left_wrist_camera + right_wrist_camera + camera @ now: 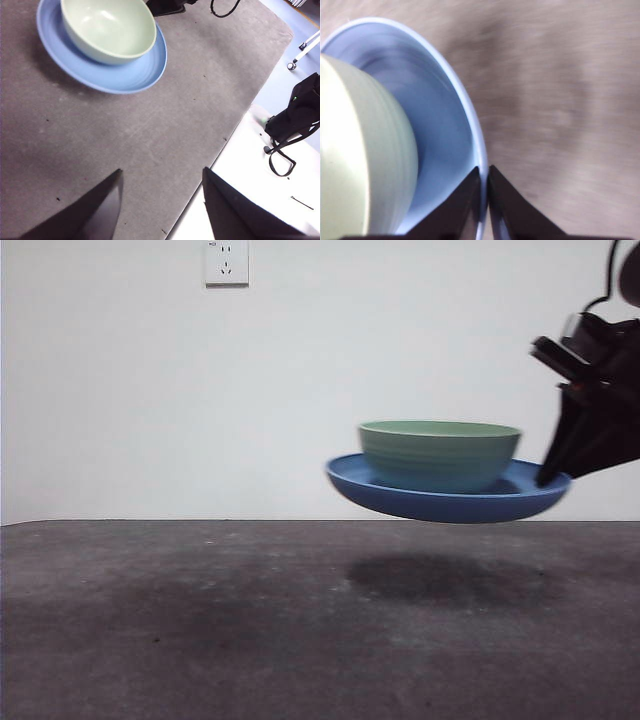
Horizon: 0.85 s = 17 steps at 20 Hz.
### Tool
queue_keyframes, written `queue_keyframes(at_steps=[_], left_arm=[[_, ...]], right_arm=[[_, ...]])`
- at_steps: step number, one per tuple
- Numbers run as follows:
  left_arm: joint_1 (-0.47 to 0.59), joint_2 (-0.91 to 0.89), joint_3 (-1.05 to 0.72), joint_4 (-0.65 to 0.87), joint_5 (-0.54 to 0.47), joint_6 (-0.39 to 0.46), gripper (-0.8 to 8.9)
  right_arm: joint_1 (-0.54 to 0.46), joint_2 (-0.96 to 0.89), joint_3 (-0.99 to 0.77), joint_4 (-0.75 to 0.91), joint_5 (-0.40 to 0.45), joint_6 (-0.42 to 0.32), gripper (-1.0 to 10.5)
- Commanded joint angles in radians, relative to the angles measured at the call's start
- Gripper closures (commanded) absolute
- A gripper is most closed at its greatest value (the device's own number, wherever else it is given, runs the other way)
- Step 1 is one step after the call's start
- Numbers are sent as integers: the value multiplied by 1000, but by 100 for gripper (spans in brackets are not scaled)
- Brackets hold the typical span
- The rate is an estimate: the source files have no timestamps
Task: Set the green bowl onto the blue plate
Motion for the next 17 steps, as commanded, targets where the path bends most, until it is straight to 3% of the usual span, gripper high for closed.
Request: queue_keyframes(at_steps=[1, 8, 17], left_arm=[[-6, 6, 6, 11, 5, 12, 564], [-6, 6, 6, 11, 5, 13, 564], [-6, 6, 6, 10, 5, 12, 564]], right_arm=[[72, 3, 18, 59, 18, 77, 935], [251, 76, 18, 193, 92, 176, 935], [305, 264, 19, 317, 132, 243, 935]])
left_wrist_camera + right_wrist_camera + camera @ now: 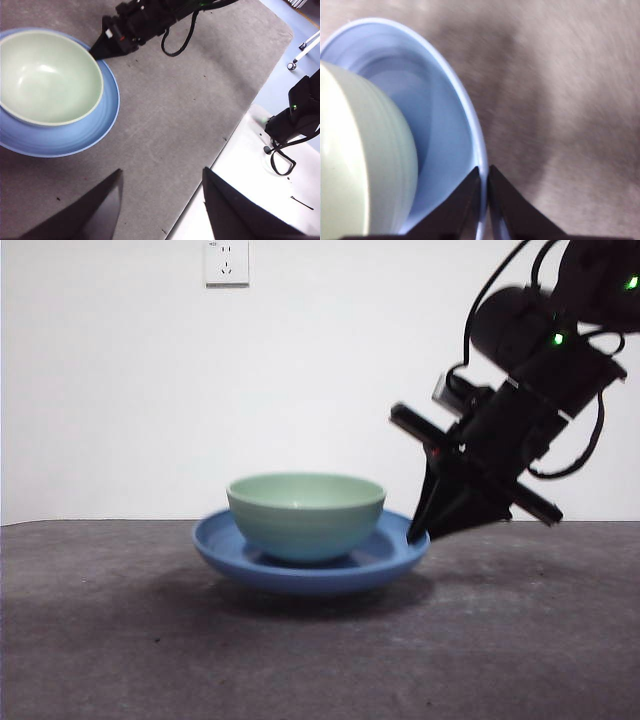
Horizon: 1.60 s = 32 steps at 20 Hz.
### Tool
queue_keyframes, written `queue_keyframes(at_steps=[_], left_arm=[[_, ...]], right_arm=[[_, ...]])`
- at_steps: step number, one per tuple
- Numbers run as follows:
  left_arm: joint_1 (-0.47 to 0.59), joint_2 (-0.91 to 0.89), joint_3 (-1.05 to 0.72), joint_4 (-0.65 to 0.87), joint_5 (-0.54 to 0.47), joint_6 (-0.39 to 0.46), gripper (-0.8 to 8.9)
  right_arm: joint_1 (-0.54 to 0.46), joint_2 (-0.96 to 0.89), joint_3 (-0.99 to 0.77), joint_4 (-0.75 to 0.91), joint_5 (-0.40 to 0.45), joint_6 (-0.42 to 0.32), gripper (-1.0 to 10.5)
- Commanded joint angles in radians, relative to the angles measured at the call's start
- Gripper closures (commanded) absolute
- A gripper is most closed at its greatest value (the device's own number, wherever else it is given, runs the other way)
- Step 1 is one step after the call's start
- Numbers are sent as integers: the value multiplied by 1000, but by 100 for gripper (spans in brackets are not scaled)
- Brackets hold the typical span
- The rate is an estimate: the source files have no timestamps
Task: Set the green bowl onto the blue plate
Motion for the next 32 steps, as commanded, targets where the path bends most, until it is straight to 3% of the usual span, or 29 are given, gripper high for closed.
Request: queue_keyframes(at_steps=[1, 8, 11, 17, 23, 29, 32], left_arm=[[-6, 6, 6, 10, 5, 12, 564], [-6, 6, 6, 4, 5, 12, 564], [-6, 6, 6, 4, 5, 12, 564], [-6, 6, 6, 4, 5, 12, 564], [-6, 6, 6, 4, 5, 13, 564], [-6, 6, 6, 5, 5, 13, 564], [-6, 6, 6, 5, 5, 13, 564]], right_arm=[[6, 46, 20, 17, 6, 23, 935], [10, 65, 22, 13, 18, 21, 931], [11, 64, 22, 5, 18, 22, 772], [10, 6, 22, -74, 47, 3, 723], [10, -217, 23, -238, 90, -124, 723], [35, -539, 23, -524, 50, -293, 724], [52, -644, 23, -629, 9, -327, 724]])
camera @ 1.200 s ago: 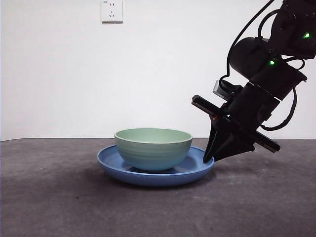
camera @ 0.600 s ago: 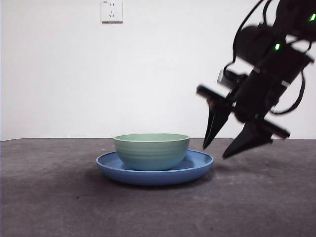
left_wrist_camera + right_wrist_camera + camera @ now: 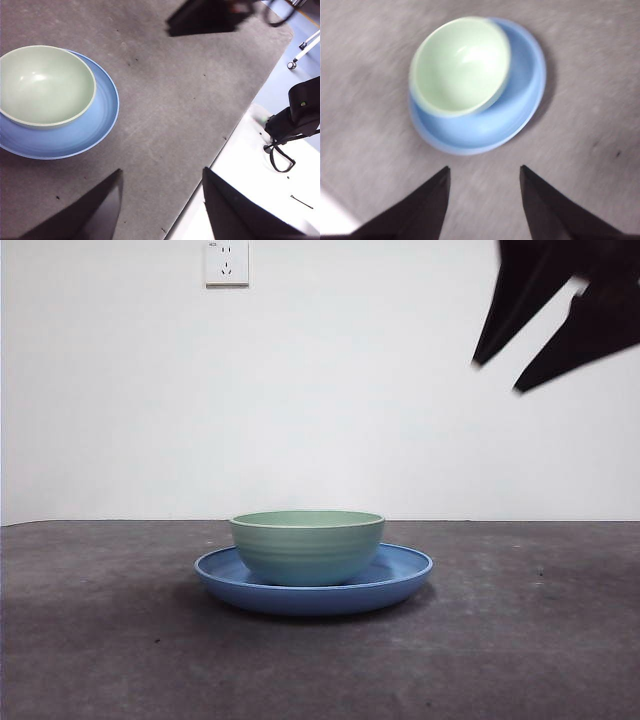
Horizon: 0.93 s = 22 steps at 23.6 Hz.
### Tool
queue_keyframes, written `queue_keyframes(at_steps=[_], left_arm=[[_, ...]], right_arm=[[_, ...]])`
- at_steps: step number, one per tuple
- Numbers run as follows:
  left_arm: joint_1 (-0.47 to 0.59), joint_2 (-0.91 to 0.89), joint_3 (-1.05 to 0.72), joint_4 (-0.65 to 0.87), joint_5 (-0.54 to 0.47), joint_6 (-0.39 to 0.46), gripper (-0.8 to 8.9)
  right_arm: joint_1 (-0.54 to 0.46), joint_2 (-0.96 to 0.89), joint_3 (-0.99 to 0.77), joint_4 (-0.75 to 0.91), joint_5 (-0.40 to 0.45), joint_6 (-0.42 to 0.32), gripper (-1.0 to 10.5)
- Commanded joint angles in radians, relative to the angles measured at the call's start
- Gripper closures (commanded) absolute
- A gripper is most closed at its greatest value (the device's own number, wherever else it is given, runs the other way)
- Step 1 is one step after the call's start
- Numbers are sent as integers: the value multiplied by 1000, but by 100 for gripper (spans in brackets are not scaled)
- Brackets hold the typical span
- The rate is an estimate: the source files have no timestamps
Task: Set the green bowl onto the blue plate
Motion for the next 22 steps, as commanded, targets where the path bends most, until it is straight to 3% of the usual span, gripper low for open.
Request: queue_keyframes(at_steps=[1, 10, 22], left_arm=[[-6, 6, 6, 9, 5, 13, 564], [-6, 6, 6, 9, 5, 13, 564], [-6, 6, 6, 8, 5, 13, 566]], right_arm=[[18, -64, 18, -67, -29, -65, 724], [43, -249, 18, -189, -52, -86, 724], [43, -276, 18, -192, -52, -85, 724]])
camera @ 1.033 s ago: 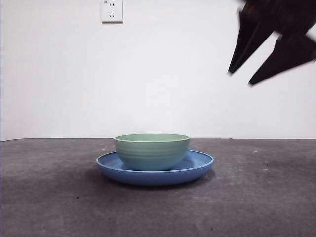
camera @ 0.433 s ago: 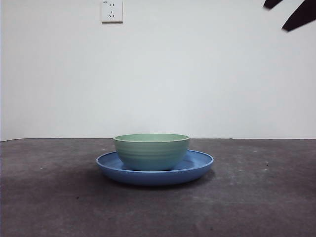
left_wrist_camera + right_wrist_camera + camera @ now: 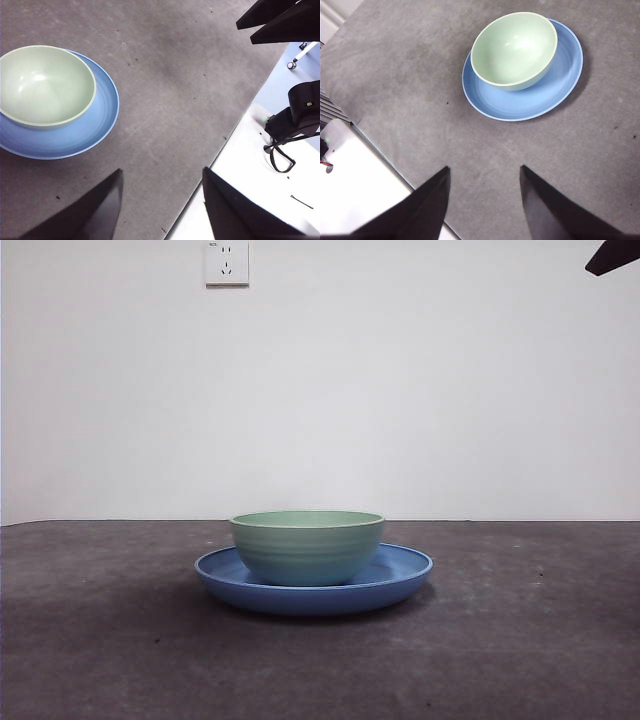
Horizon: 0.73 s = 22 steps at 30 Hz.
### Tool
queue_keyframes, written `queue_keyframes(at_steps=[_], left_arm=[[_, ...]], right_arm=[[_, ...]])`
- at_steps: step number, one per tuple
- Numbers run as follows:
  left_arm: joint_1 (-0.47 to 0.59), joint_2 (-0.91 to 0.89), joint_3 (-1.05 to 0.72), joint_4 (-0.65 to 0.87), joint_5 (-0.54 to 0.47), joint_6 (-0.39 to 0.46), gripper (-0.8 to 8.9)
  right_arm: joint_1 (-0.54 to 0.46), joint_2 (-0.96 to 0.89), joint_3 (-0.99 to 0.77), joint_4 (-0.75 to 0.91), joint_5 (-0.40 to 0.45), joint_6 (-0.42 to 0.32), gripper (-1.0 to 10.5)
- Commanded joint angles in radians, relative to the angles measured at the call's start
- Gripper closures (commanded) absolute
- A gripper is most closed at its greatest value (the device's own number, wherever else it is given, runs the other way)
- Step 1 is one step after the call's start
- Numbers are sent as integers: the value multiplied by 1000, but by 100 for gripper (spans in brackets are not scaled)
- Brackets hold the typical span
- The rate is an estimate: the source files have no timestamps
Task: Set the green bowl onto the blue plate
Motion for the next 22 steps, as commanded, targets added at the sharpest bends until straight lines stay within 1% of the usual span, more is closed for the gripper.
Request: queue_keyframes(at_steps=[1, 2, 3, 4, 5, 6, 22], left_arm=[[-6, 6, 6, 9, 5, 13, 567], [-6, 6, 6, 9, 5, 13, 574], [-6, 6, 6, 9, 5, 13, 600], [-6, 6, 6, 9, 5, 13, 650], [-6, 6, 6, 9, 5, 13, 727], [-6, 6, 6, 9, 5, 13, 811], [-6, 6, 7, 9, 5, 12, 802]], right_arm=[[6, 8, 18, 6, -3, -12, 725], [6, 8, 18, 4, -3, -12, 734], [6, 8, 18, 0, -4, -12, 784], [6, 8, 18, -4, -5, -14, 858], [6, 8, 18, -8, -5, -20, 940], [6, 8, 18, -10, -5, -26, 938], [6, 7, 18, -6, -2, -31, 938]])
